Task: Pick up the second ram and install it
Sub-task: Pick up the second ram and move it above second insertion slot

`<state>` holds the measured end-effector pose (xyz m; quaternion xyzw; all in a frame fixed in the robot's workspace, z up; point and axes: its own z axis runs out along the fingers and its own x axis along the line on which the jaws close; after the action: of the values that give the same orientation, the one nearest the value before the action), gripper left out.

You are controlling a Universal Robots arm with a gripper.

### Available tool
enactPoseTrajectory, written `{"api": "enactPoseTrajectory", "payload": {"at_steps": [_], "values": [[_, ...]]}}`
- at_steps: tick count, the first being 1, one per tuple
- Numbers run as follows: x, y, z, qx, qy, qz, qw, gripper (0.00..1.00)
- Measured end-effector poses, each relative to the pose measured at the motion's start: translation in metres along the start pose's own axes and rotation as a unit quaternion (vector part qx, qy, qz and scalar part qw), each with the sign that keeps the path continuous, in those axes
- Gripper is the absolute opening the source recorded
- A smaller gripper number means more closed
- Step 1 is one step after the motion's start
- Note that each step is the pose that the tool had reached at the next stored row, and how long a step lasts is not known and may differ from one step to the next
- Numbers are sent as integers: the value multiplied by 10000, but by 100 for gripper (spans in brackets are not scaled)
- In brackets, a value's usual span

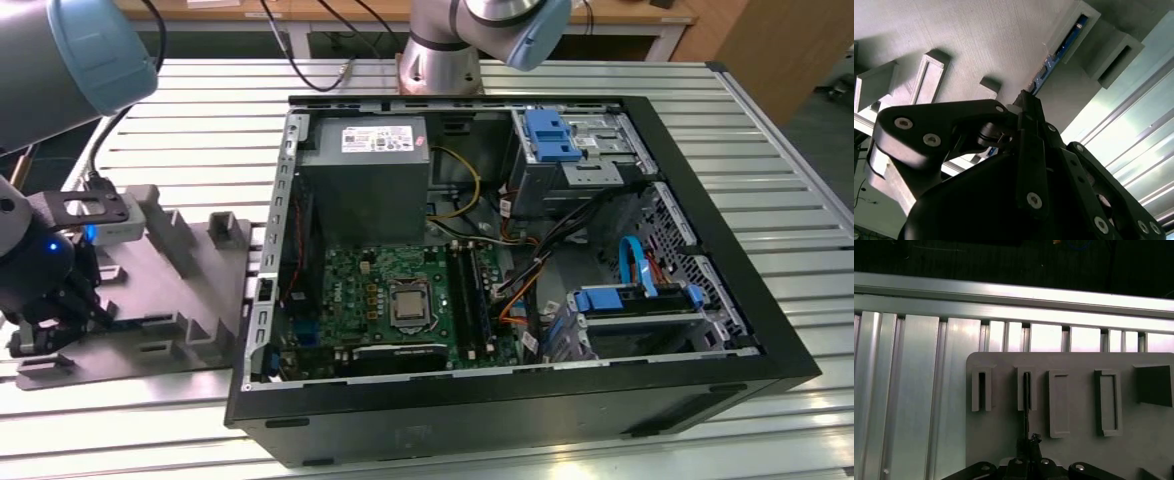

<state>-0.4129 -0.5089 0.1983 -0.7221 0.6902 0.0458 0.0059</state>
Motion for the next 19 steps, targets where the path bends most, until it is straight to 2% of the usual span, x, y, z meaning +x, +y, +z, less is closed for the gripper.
{"api": "enactPoseTrajectory", "payload": {"at_steps": [3,8,19], "values": [[0,-1,0,0,0,6,10000,11],[1,-2,6,26,-19,357,9994,11],[0,-1,3,30,-22,392,9992,11]]}}
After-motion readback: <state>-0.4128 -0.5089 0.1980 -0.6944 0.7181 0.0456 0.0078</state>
